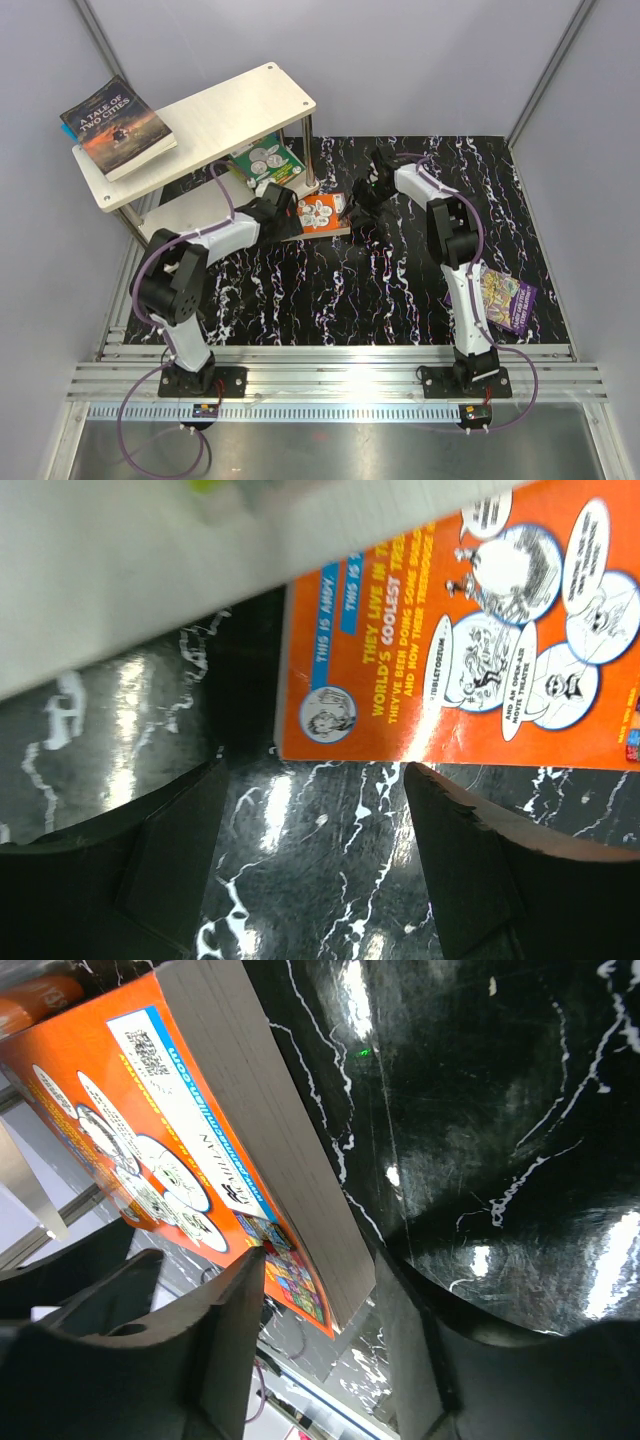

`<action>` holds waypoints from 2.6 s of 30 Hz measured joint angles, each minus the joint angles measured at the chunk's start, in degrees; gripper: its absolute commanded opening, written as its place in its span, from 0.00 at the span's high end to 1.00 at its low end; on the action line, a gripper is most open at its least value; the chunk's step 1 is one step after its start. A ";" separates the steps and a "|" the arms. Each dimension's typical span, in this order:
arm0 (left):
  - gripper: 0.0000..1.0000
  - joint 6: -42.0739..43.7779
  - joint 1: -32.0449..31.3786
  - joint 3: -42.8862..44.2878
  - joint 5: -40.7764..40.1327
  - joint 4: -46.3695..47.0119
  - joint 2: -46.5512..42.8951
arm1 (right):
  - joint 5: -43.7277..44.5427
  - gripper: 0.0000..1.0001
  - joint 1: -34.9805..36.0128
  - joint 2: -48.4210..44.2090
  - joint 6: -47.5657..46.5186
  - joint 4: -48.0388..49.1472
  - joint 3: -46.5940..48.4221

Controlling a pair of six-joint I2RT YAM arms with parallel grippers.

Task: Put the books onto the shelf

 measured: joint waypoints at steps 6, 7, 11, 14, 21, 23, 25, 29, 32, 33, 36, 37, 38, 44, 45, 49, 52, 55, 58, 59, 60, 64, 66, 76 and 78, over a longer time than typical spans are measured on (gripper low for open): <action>0.23 0.35 -0.85 1.77 0.24 0.68 4.59 | -0.17 0.56 0.00 0.15 -0.66 0.13 -0.04; 0.23 0.63 -0.87 2.36 0.22 0.59 4.76 | -0.20 0.56 0.00 0.15 -0.83 0.13 -0.04; 0.23 1.27 -0.83 4.13 -0.26 1.36 5.99 | -0.24 0.59 0.00 0.15 -1.27 0.33 -0.24; 0.24 1.92 -0.79 4.24 -0.63 1.57 6.10 | -0.79 0.61 -0.07 0.15 -1.51 0.83 -0.68; 0.30 3.08 -0.83 4.20 -0.70 2.71 6.14 | -2.67 1.00 -0.24 0.17 -1.73 1.44 -1.01; 0.32 3.26 -0.90 4.17 -0.50 2.78 6.19 | -2.75 1.00 -0.22 0.17 -1.79 1.51 -1.07; 0.35 3.56 -1.22 4.17 -0.48 2.78 6.19 | -3.02 1.00 -0.22 0.15 -1.84 2.01 -1.57; 0.37 3.76 -2.86 4.17 -0.61 3.50 6.34 | -3.74 1.00 -0.46 -2.08 -1.81 6.25 -6.36; 0.37 2.69 -5.44 4.15 -1.03 3.28 6.38 | -3.23 1.00 -0.57 -6.47 -1.79 9.73 -13.77; 0.37 2.23 -6.73 4.02 -1.14 3.28 6.36 | -2.86 1.00 -0.66 -8.33 -1.77 10.05 -16.52; 0.37 -0.07 -11.10 2.45 -2.12 3.08 5.03 | -1.27 1.00 -1.05 -14.67 -1.62 11.13 -25.83; 0.37 -1.31 -13.25 1.14 -2.56 2.78 3.87 | -0.74 1.00 -1.14 -17.07 -1.60 11.13 -29.33; 0.37 -2.49 -15.39 -0.37 -2.80 2.38 2.47 | -0.11 1.00 -1.16 -19.76 -1.55 11.23 -33.09; 0.33 -10.60 -27.47 -9.51 -2.19 -2.49 -8.02 | 0.90 1.00 -0.07 -36.06 -1.27 4.00 -51.10; 0.30 -11.74 -28.68 -10.62 -1.95 -3.93 -10.01 | 0.85 0.99 0.59 -38.82 -1.27 2.03 -52.81; 0.23 -15.10 -29.97 -13.81 -1.53 -10.29 -18.64 | 0.26 0.34 2.82 -49.13 -2.21 -6.05 -53.55; 0.14 -16.15 -29.03 -13.62 -2.49 -13.70 -23.34 | 2.01 0.17 3.23 -55.30 -4.13 -12.20 -49.18; 0.12 -17.29 -28.11 -11.58 -3.74 -18.53 -25.62 | 5.01 0.15 3.23 -58.47 -5.42 -14.38 -44.30; 0.11 -18.40 -27.85 -9.55 -4.09 -21.57 -26.69 | 7.15 0.14 3.21 -57.59 -6.10 -14.80 -40.61; 0.11 -18.84 -27.87 -9.25 -3.98 -22.03 -27.15 | 7.50 0.14 3.21 -56.41 -6.23 -14.25 -39.91; 0.11 -19.08 -27.89 -9.25 -3.78 -22.25 -27.45 | 7.54 0.14 3.10 -54.82 -6.40 -13.53 -39.45; 0.11 -20.74 -28.48 -9.25 -2.45 -23.28 -27.54 | 7.10 0.14 2.75 -44.54 -6.82 -9.79 -36.11; 0.11 -21.57 -29.79 -9.25 -1.64 -23.26 -26.69 | 6.05 0.14 2.29 -38.01 -7.13 -7.10 -33.07; 0.11 -24.59 -36.74 -9.25 7.13 -15.13 -15.58 | 3.61 0.16 1.05 -20.98 -7.96 1.75 -25.75; 0.11 -24.65 -37.07 -9.22 8.85 -12.92 -12.66 | 2.84 0.16 1.05 -20.92 -8.00 3.02 -28.13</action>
